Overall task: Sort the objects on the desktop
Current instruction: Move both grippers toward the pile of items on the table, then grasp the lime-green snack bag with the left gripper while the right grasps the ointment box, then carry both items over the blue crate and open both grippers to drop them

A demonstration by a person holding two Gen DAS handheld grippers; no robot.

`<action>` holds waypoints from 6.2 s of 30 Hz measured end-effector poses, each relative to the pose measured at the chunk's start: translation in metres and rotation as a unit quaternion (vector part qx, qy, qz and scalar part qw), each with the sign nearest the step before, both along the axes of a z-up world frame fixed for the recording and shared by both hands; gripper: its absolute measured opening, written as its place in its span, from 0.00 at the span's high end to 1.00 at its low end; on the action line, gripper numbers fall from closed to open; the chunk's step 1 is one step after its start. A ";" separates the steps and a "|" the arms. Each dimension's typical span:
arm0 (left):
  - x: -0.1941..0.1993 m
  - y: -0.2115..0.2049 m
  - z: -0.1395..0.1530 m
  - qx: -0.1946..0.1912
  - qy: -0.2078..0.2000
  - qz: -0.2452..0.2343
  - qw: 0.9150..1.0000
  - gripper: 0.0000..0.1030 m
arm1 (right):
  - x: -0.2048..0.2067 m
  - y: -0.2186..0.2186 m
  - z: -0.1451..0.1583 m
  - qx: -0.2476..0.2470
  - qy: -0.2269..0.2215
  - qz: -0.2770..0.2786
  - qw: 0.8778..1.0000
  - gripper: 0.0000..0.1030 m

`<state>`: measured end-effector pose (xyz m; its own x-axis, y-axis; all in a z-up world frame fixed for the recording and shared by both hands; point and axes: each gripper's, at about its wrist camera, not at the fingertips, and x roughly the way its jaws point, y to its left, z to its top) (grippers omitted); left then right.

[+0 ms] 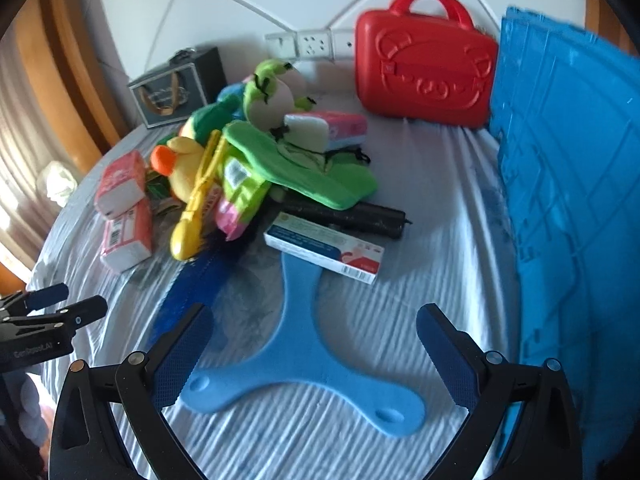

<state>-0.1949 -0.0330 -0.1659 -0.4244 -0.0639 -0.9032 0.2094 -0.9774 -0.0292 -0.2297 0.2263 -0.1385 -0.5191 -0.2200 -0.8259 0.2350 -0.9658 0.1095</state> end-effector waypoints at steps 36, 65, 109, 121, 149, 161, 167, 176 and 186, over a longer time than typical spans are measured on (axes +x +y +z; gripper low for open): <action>-0.190 0.098 -0.080 -0.052 0.004 -0.141 0.989 0.29 | -0.101 0.031 -0.077 0.056 -0.088 -0.078 0.991 0.12; -0.100 0.055 -0.023 0.028 0.026 -0.160 0.986 0.28 | -0.072 -0.020 -0.078 0.022 -0.109 0.041 0.993 0.20; -0.079 0.037 -0.090 0.003 -0.074 -0.186 0.980 0.27 | -0.084 -0.030 -0.116 -0.001 -0.160 0.018 0.987 0.58; -0.043 0.039 -0.028 0.010 0.005 -0.178 0.984 0.65 | -0.035 -0.039 -0.056 0.007 -0.070 0.044 0.997 0.63; 0.064 0.103 0.165 0.031 0.269 -0.215 0.938 0.72 | 0.106 -0.007 0.139 0.020 0.161 -0.027 0.986 0.63; 0.075 0.234 0.257 0.049 0.368 -0.294 0.881 0.76 | 0.133 0.118 0.215 0.021 0.236 -0.141 0.961 0.63; 0.085 0.341 0.303 0.070 0.410 -0.319 0.852 0.76 | 0.129 0.227 0.232 0.051 0.243 -0.187 0.950 0.63; 0.056 0.490 0.267 0.063 0.297 -0.347 0.887 0.75 | 0.105 0.353 0.199 0.061 0.172 -0.200 0.963 0.63; 0.050 0.540 0.208 0.017 0.201 -0.354 0.913 0.71 | 0.106 0.402 0.171 0.062 0.135 -0.191 0.970 0.62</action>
<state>-0.1453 0.5068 0.0419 -0.6455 0.3803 -0.6624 -0.5094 -0.8605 0.0023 -0.1237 0.6284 0.0325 -0.7439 0.1227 -0.6569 -0.1381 -0.9900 -0.0285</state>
